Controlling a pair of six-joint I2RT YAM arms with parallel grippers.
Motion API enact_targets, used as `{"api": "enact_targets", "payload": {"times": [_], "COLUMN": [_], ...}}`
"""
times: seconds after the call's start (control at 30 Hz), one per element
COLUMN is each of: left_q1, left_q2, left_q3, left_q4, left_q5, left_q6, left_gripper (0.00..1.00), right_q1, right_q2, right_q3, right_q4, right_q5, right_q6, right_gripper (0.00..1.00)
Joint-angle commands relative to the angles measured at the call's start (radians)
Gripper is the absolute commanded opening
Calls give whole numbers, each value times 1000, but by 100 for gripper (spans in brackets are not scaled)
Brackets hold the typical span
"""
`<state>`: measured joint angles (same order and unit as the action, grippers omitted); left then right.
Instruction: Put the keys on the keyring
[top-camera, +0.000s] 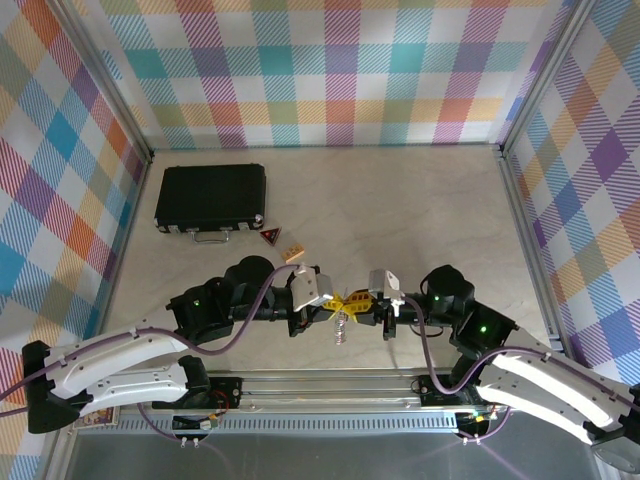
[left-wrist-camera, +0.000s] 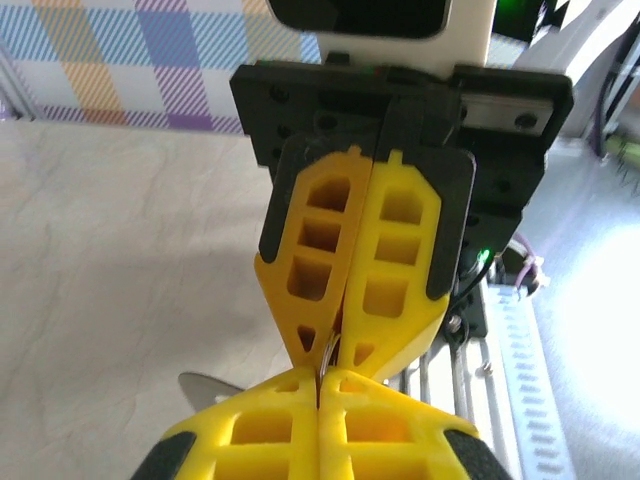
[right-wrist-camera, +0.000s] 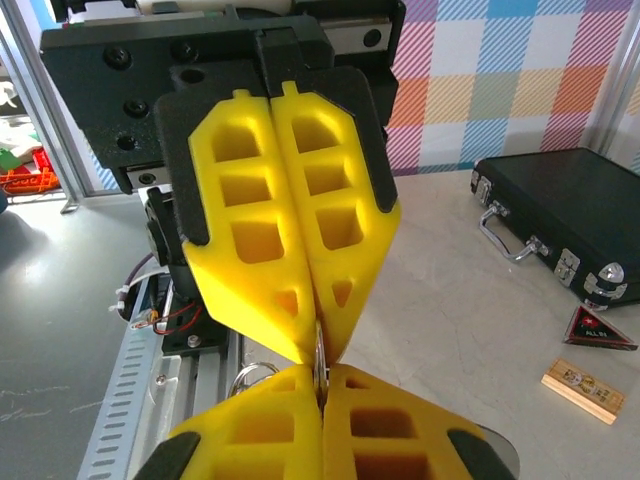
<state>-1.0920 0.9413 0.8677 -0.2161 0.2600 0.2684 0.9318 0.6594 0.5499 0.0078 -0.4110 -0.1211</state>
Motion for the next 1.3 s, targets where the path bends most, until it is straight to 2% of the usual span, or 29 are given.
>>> {"api": "enact_targets", "payload": {"times": [0.0,0.13,0.4,0.43,0.5,0.53,0.67,0.77,0.87,1.13,1.27], "left_q1": [-2,-2,-2,-3,-3,-2,-2,-2,-2,-2,-2], "left_q2": [27,75,124,125,120,111,31,-34,-68,-93,-79], "left_q3": [90,152,165,159,151,143,87,43,1,-150,-179], "left_q4": [-215,-296,-255,-242,-214,-198,-94,17,100,367,445], "left_q5": [-127,-136,-104,-100,-82,-72,-48,-14,15,67,92], "left_q6": [84,129,128,123,112,102,62,22,-16,-93,-125], "left_gripper": [15,16,15,12,0,0,0,0,0,0,0], "right_q1": [10,11,11,10,10,11,10,10,11,9,6], "right_q2": [15,53,85,87,94,97,76,46,22,-10,-19], "right_q3": [33,52,60,58,62,65,54,34,19,-2,-9], "right_q4": [32,12,15,25,22,17,34,62,84,121,131], "right_q5": [-1,6,-29,-35,-36,-34,-35,-31,-32,-43,-41], "right_q6": [-25,-29,-19,-14,-13,-15,-7,7,15,54,60], "right_gripper": [0,0,0,0,0,0,0,11,14,18,13]}}
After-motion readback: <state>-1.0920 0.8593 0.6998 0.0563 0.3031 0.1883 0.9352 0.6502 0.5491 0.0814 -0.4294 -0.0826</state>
